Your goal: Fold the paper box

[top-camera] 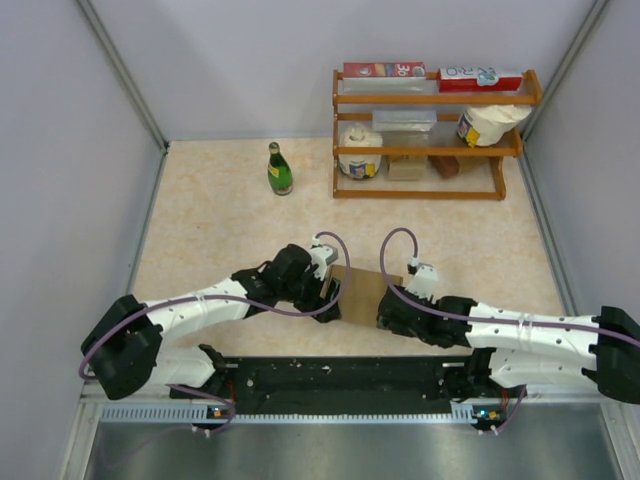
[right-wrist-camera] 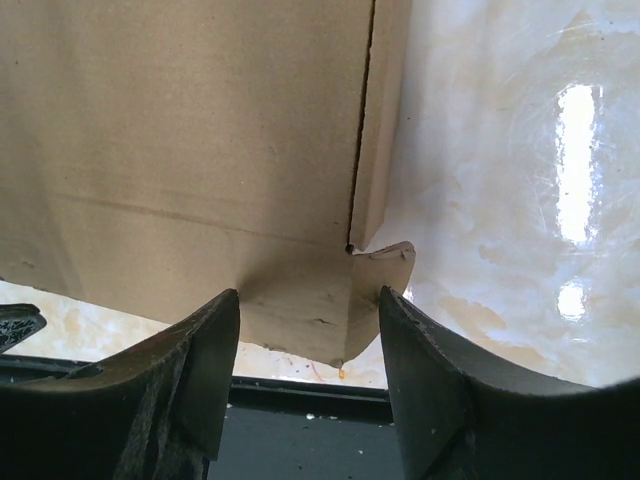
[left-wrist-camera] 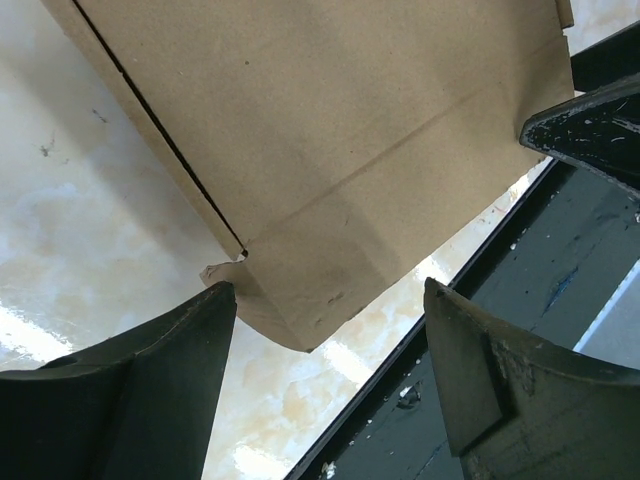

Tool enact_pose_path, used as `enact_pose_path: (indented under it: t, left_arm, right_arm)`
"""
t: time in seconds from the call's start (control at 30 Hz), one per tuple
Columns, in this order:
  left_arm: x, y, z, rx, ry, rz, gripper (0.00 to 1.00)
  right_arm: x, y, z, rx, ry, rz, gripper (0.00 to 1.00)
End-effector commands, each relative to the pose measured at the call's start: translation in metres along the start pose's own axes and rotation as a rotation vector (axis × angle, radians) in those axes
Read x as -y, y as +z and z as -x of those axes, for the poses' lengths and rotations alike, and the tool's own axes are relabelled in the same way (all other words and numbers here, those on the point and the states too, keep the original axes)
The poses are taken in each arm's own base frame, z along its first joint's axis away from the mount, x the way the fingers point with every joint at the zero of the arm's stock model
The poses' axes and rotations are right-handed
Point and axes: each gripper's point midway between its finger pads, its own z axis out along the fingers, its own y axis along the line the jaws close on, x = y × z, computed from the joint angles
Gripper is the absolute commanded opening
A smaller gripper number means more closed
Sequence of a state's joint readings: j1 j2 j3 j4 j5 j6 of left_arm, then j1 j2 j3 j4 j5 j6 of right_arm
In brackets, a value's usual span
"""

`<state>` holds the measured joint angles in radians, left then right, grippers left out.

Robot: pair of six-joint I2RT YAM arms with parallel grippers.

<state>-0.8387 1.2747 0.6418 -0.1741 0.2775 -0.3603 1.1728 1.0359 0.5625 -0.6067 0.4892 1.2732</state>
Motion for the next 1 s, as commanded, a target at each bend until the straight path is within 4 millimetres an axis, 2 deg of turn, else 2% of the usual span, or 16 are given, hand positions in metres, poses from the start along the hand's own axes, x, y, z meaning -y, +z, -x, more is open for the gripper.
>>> enact_pose_path:
  t: [0.0, 0.23, 0.7, 0.97]
  left_arm:
    - [0.016, 0.000, 0.023, 0.061, 0.027, -0.066, 0.79]
    - [0.017, 0.001, 0.019, 0.049, 0.032, -0.081, 0.79]
    - [0.011, 0.005, 0.011, 0.037, 0.040, -0.066, 0.77]
    - [0.015, 0.003, 0.011, 0.030, 0.041, -0.083, 0.75]
  right_arm:
    - [-0.013, 0.001, 0.004, -0.001, 0.010, 0.046, 0.57]
    - [-0.016, -0.001, 0.006, -0.001, 0.020, 0.063, 0.57]
    - [-0.003, 0.005, 0.003, 0.006, 0.043, 0.055, 0.56]
    - [-0.008, 0.003, 0.006, 0.016, 0.042, 0.075, 0.56]
